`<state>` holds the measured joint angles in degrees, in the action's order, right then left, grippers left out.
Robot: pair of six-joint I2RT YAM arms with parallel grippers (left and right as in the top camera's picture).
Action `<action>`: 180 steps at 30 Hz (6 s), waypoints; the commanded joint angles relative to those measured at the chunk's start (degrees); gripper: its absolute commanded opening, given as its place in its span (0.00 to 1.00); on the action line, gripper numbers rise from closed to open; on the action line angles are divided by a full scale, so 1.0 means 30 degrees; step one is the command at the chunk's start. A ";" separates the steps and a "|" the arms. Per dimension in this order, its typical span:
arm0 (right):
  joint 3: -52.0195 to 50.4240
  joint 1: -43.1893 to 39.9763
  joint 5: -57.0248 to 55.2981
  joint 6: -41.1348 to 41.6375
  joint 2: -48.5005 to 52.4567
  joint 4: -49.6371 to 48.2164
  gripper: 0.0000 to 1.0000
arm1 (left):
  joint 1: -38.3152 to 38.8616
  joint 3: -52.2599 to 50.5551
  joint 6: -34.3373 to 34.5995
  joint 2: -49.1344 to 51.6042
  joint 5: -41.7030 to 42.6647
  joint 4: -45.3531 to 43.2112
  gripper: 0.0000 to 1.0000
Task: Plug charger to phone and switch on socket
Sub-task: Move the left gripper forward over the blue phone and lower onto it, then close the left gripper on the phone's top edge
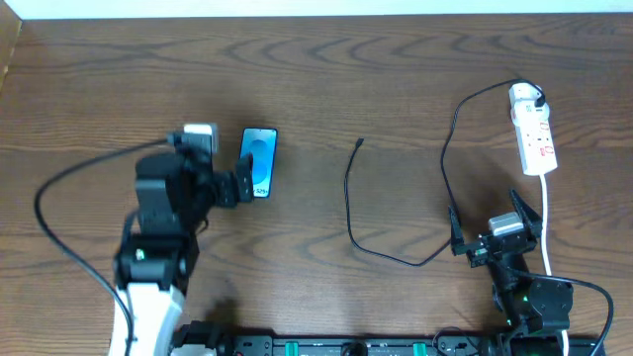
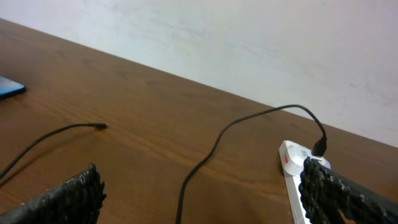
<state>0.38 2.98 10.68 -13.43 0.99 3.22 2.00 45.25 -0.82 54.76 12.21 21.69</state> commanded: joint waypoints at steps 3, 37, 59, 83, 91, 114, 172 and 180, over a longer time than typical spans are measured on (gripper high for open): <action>-0.0022 0.0146 0.0066 0.0255 -0.0095 0.0073 0.99 | 0.0080 0.5202 0.0204 0.3526 0.0787 0.2987 0.98; -0.0022 0.0146 0.0066 0.0255 -0.0095 0.0073 0.99 | 0.1078 1.5504 0.0372 1.6473 -0.1457 1.1905 0.98; -0.0022 0.0146 0.0066 0.0255 -0.0095 0.0073 0.99 | 0.1202 1.5489 0.0801 2.1806 -0.1617 1.1635 0.98; -0.0022 0.0146 0.0066 0.0255 -0.0095 0.0073 0.99 | 0.1581 1.2837 0.0648 2.1828 -0.2025 0.8568 0.98; -0.0022 0.0146 0.0066 0.0255 -0.0095 0.0073 0.99 | 0.1581 1.1511 0.0648 2.1828 -0.2018 0.7191 0.98; -0.0022 0.0146 0.0066 0.0255 -0.0095 0.0073 0.99 | 0.2470 1.0200 0.1384 2.1828 -0.2018 0.5756 0.95; -0.0022 0.0146 0.0066 0.0255 -0.0095 0.0073 0.99 | 0.2433 1.0841 0.1967 1.9169 -0.2871 0.7118 0.69; -0.0022 0.0146 0.0066 0.0255 -0.0095 0.0073 0.99 | 0.2433 1.0877 0.2302 1.9169 -0.2798 0.7912 0.69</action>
<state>0.38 2.98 10.68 -13.43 0.99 3.20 9.28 78.17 4.71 114.02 3.55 44.84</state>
